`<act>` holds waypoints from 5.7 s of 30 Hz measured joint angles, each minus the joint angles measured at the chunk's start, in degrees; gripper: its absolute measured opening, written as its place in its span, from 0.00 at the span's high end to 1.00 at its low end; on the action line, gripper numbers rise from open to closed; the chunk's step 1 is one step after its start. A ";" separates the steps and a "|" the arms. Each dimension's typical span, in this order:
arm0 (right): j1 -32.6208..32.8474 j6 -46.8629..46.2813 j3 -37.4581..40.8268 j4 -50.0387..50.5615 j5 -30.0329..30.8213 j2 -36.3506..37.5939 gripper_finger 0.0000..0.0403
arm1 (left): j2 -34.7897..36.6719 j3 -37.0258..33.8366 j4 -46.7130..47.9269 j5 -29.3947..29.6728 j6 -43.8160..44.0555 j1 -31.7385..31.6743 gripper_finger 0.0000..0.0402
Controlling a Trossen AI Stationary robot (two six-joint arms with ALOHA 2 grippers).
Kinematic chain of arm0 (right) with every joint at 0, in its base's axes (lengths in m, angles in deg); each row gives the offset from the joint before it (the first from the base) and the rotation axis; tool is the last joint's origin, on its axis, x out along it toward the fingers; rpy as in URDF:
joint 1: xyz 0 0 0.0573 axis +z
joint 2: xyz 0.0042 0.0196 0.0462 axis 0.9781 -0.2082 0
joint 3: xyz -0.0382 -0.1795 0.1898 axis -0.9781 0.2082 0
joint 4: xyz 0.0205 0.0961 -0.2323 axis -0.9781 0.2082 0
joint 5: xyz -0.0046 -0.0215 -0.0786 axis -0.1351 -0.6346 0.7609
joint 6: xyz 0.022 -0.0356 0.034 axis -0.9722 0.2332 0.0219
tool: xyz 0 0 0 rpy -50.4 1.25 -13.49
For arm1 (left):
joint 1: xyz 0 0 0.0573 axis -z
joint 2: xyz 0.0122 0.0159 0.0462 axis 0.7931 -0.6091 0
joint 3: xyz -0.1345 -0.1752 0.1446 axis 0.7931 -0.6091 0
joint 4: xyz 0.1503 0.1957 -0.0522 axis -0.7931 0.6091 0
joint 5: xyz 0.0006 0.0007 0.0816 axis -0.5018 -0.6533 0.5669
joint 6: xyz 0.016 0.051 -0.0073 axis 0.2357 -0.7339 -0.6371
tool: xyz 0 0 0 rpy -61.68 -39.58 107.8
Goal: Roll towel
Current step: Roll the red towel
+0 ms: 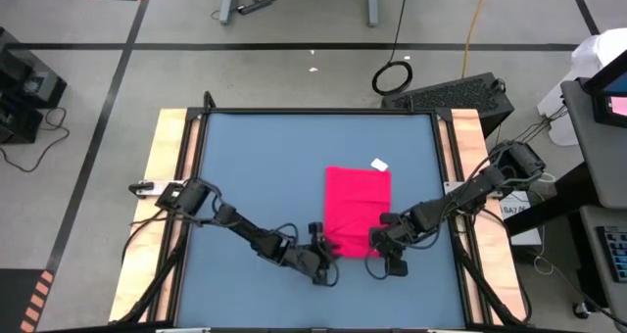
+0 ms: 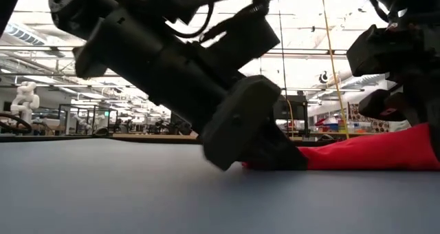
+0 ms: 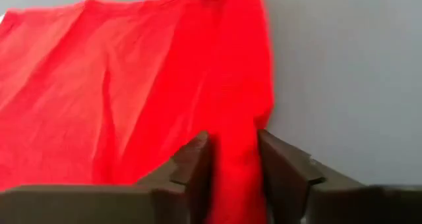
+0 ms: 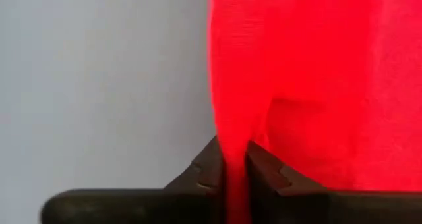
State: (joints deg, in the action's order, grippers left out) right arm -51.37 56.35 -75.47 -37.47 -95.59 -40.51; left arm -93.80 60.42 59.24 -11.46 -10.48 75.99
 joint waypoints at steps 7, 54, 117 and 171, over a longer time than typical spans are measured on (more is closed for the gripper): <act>3.16 -0.38 -2.31 2.85 0.30 0.00 0.75 | 0.16 -0.02 1.04 -4.41 9.14 -2.54 0.90; 32.16 -15.94 -8.18 -2.29 70.63 -21.63 0.43 | 5.62 -0.11 8.98 -28.81 41.51 -6.98 0.92; 28.48 -39.97 2.03 -19.80 52.04 -15.82 0.89 | 1.97 -0.18 -4.77 -1.07 3.30 4.45 0.40; 34.77 -19.81 1.88 -30.27 71.70 -25.29 0.43 | 2.73 -0.15 1.59 -26.40 37.41 -3.46 0.93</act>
State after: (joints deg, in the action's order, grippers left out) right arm -16.60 36.54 -73.59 -67.74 -23.90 -65.80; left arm -91.07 60.27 60.83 -37.86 26.93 72.53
